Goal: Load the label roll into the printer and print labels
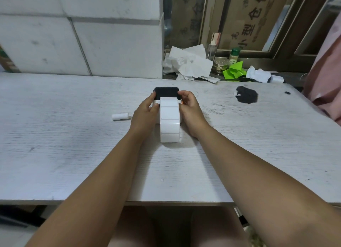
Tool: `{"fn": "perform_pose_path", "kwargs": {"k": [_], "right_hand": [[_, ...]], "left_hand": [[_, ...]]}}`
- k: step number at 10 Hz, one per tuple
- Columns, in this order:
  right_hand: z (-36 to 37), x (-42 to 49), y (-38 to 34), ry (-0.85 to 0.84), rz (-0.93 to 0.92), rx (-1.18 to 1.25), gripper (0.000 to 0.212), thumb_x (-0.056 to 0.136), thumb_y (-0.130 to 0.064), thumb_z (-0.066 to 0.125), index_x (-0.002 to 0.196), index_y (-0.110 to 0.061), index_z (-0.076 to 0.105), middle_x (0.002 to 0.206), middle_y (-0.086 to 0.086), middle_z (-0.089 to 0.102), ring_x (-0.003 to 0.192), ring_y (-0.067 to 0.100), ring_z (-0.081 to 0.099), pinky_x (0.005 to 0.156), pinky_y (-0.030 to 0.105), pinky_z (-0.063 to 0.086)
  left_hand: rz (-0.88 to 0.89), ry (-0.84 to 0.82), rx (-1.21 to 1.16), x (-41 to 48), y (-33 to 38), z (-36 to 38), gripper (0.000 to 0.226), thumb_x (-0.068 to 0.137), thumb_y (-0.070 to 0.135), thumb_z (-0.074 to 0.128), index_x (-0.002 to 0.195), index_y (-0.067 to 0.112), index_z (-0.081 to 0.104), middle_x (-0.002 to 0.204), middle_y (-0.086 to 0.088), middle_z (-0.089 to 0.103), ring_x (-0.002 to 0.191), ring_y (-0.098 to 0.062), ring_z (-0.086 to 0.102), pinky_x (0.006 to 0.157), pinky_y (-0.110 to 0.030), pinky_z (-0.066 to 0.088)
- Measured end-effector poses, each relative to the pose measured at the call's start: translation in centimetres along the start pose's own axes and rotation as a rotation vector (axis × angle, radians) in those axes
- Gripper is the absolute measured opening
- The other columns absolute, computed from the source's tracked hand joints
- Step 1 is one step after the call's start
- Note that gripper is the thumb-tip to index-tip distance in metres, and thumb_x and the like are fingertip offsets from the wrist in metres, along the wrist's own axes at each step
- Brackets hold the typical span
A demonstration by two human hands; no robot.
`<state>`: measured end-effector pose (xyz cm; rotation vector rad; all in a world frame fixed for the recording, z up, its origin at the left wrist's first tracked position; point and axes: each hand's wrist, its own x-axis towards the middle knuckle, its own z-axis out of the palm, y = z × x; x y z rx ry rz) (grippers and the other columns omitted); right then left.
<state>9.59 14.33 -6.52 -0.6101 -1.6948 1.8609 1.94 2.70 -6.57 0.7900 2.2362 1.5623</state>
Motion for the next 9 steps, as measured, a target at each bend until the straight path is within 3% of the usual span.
{"fn": "perform_pose_path", "kwargs": {"k": [1,2,3,4,5,6,8,9], "right_hand": [[0.0,0.0,0.0,0.019,0.013,0.010,0.040,0.060,-0.022,0.062,0.095,-0.041,0.058,0.129,0.001,0.057,0.126,0.024,0.054,0.107,0.050,0.042],[0.0,0.0,-0.1,0.095,0.037,0.070,0.029,0.064,-0.019,0.057,0.090,-0.033,0.061,0.117,0.009,0.063,0.107,0.028,0.061,0.097,0.047,0.047],[-0.2,-0.1,-0.5,0.170,0.041,0.168,0.011,0.073,-0.022,0.060,0.082,-0.027,0.064,0.095,0.009,0.066,0.090,0.024,0.061,0.087,0.041,0.049],[-0.5,-0.6,-1.0,0.244,0.034,0.265,0.008,0.090,-0.016,0.057,0.083,-0.018,0.061,0.079,0.001,0.061,0.076,0.014,0.057,0.073,0.023,0.048],[-0.5,-1.0,-1.2,0.335,-0.002,0.287,0.013,0.091,-0.016,0.055,0.079,-0.018,0.060,0.078,-0.001,0.059,0.074,0.010,0.057,0.071,0.019,0.047],[-0.3,-1.6,-1.1,0.410,-0.010,0.229,0.017,0.091,-0.020,0.056,0.074,-0.019,0.061,0.078,-0.001,0.061,0.077,0.010,0.058,0.080,0.026,0.047],[0.1,-3.1,-1.9,0.482,-0.071,0.110,0.020,0.090,-0.022,0.053,0.072,-0.022,0.062,0.084,-0.006,0.067,0.090,0.014,0.062,0.093,0.037,0.049],[0.5,-4.5,-4.1,0.462,-0.154,0.223,0.025,0.093,-0.019,0.051,0.071,-0.020,0.061,0.079,-0.002,0.067,0.080,0.014,0.062,0.075,0.024,0.050]], "left_hand": [[0.000,0.006,-0.006,0.0,0.0,0.0,0.044,0.093,0.040,0.042,0.136,0.049,0.042,0.131,0.014,0.060,0.118,-0.004,0.056,0.103,-0.036,0.043],[0.002,0.004,-0.054,-0.1,-0.1,0.0,0.046,0.087,0.039,0.050,0.132,0.050,0.047,0.134,0.013,0.058,0.121,-0.007,0.055,0.105,-0.039,0.043],[0.053,0.025,-0.057,-0.8,0.4,-0.1,0.043,0.090,0.029,0.057,0.129,0.044,0.053,0.149,0.010,0.039,0.136,-0.008,0.039,0.113,-0.035,0.032],[0.109,0.040,-0.056,-1.4,1.0,-0.4,0.034,0.090,0.018,0.058,0.120,0.035,0.062,0.150,0.004,0.035,0.140,-0.005,0.028,0.104,-0.020,0.023],[0.120,0.022,-0.073,-1.5,1.1,-0.5,0.023,0.090,0.016,0.058,0.104,0.031,0.067,0.146,0.002,0.039,0.140,-0.005,0.027,0.099,-0.019,0.022],[0.144,0.020,-0.061,-1.4,1.1,-0.5,0.022,0.090,0.015,0.057,0.101,0.029,0.068,0.144,0.003,0.040,0.138,-0.005,0.028,0.099,-0.018,0.022],[0.170,0.010,-0.057,-1.3,1.0,-0.5,0.022,0.089,0.012,0.057,0.097,0.028,0.069,0.132,0.010,0.042,0.118,0.002,0.036,0.077,0.010,0.024],[0.185,0.059,-0.089,-1.0,0.8,-0.4,0.023,0.088,0.010,0.058,0.093,0.029,0.069,0.134,0.006,0.047,0.119,0.000,0.039,0.085,0.005,0.026]]}}
